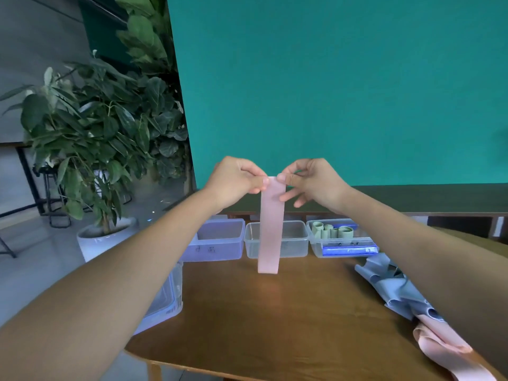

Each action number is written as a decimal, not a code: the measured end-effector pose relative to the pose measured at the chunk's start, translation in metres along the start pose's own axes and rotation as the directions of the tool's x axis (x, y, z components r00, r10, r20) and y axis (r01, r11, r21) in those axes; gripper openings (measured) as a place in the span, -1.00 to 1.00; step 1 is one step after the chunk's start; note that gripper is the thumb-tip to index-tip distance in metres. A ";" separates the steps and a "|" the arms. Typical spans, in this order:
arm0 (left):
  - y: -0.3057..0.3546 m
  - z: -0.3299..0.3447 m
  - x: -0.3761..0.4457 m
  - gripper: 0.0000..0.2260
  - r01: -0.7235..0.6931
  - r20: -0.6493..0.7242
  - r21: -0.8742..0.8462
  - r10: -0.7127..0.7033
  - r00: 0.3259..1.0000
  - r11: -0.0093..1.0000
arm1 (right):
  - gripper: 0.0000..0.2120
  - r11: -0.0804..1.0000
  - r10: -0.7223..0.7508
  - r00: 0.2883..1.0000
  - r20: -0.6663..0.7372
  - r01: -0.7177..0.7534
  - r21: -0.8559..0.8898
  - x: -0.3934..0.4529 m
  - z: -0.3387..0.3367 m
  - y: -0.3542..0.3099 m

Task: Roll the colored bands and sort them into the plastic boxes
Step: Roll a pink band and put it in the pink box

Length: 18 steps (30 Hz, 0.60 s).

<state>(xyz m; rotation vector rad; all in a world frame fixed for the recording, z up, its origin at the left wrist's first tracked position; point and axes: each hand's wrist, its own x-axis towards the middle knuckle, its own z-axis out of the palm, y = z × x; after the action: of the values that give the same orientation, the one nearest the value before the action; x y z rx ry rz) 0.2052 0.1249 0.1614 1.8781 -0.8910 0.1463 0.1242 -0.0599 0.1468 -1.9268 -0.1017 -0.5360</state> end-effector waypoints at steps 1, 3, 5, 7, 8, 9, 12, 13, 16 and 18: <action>-0.005 0.001 -0.003 -0.92 -0.022 -0.010 0.007 0.022 1.000 1.000 | -0.85 1.000 -0.002 1.000 0.007 0.002 0.017 -0.003 0.001 0.003; -0.014 0.003 -0.016 -0.93 -0.036 -0.004 0.022 0.036 0.999 0.999 | -0.85 1.000 0.007 0.999 0.044 -0.007 0.014 -0.013 0.001 0.009; -0.024 0.008 -0.038 -0.96 -0.014 0.036 0.039 0.013 0.999 0.999 | -0.83 0.999 0.053 0.993 0.102 -0.052 -0.016 -0.028 0.001 0.019; -0.036 0.017 -0.068 -0.98 0.016 0.132 0.077 -0.026 0.991 0.997 | -0.74 0.992 0.122 0.981 0.151 -0.115 -0.054 -0.043 0.002 0.035; -0.044 0.023 -0.084 -0.97 0.022 0.189 0.115 -0.044 0.981 0.993 | -0.70 0.986 0.157 0.975 0.159 -0.147 -0.073 -0.051 0.003 0.045; -0.052 0.029 -0.101 -0.96 0.027 0.235 0.164 -0.065 0.970 0.986 | -0.67 0.980 0.191 0.970 0.149 -0.178 -0.092 -0.057 0.006 0.057; -0.076 0.043 -0.147 -0.99 0.035 0.311 0.267 -0.120 0.943 0.963 | -0.67 0.943 0.285 0.956 0.073 -0.266 -0.202 -0.076 0.014 0.104; -0.081 0.046 -0.160 -0.97 0.031 0.320 0.285 -0.126 0.939 0.958 | -0.68 0.924 0.311 0.949 0.058 -0.288 -0.251 -0.082 0.017 0.120; -0.093 0.049 -0.192 -0.94 0.054 0.305 0.290 -0.145 0.941 0.956 | -0.74 0.860 0.348 0.934 0.083 -0.282 -0.426 -0.099 0.034 0.162; -0.097 0.047 -0.207 -0.95 0.072 0.276 0.253 -0.143 0.951 0.965 | -0.80 0.830 0.337 0.936 0.102 -0.244 -0.502 -0.107 0.048 0.177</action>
<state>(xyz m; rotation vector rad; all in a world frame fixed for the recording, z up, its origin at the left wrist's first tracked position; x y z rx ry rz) 0.1047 0.2136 -0.0303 2.2095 -1.0009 -0.0994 0.0991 -0.0719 -0.0639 -2.4255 0.2308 -0.1746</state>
